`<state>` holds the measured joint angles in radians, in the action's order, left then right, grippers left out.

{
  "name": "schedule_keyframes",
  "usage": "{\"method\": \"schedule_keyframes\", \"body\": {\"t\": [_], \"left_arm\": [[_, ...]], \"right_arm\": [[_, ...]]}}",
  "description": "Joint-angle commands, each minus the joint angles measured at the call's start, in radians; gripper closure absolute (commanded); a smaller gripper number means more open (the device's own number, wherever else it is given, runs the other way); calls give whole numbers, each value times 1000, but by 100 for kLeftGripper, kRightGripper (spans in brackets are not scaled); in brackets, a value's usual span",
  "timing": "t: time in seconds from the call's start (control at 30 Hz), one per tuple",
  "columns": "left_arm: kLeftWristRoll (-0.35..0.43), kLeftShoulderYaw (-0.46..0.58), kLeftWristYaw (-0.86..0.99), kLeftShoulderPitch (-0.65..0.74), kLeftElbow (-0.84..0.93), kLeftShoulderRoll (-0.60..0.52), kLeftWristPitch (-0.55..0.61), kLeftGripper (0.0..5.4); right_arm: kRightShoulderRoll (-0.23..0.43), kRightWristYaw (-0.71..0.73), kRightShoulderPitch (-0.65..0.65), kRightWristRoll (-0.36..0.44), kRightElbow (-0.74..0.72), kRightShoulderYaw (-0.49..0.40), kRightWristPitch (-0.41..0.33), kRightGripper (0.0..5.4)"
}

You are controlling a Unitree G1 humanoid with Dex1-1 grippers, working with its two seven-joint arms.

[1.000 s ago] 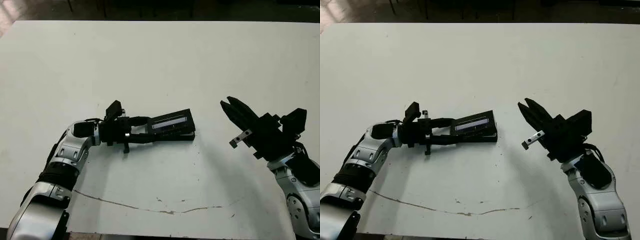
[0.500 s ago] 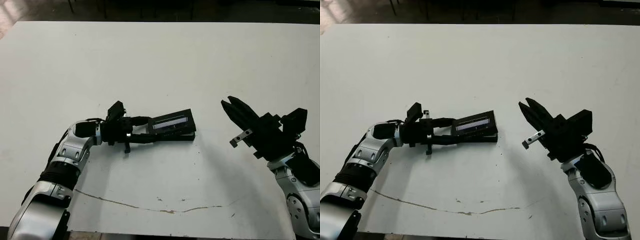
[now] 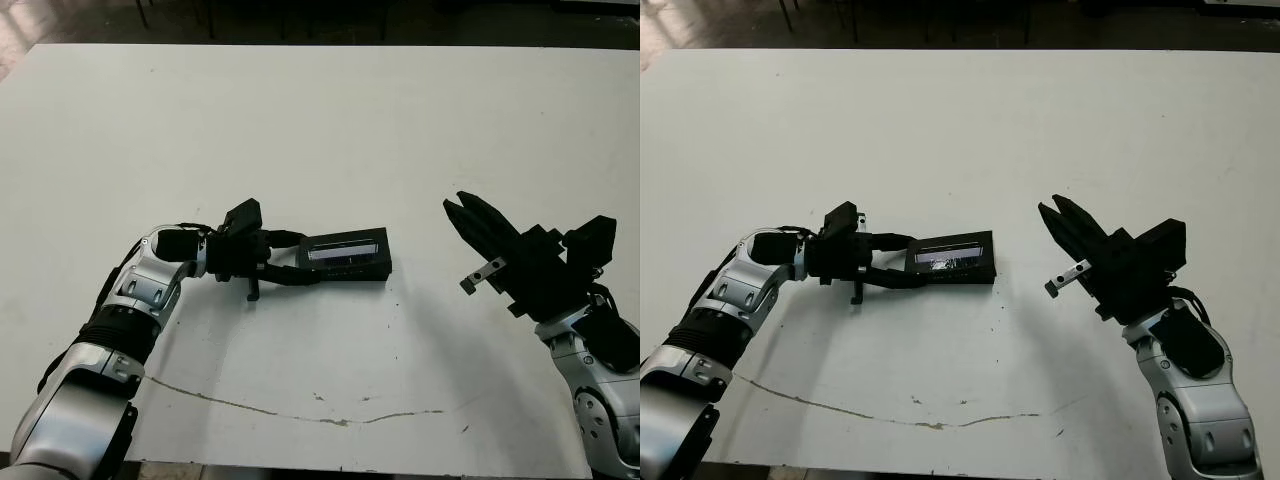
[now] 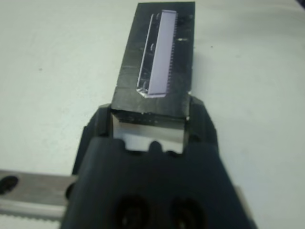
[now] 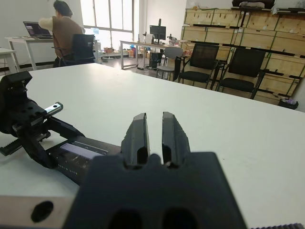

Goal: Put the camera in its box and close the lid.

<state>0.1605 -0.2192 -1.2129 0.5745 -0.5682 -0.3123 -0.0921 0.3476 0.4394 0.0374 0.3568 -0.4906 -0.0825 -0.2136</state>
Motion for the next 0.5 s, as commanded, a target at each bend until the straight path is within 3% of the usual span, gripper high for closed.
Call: {"method": "schedule_keyframes", "body": {"t": [0.03, 0.5], "left_arm": [[52, 93, 26, 16, 26, -48, 13, 415], [108, 161, 27, 10, 127, -77, 57, 416]], "right_arm": [[8, 3, 11, 3, 12, -6, -13, 540], [6, 5, 8, 8, 15, -4, -21, 540]]}}
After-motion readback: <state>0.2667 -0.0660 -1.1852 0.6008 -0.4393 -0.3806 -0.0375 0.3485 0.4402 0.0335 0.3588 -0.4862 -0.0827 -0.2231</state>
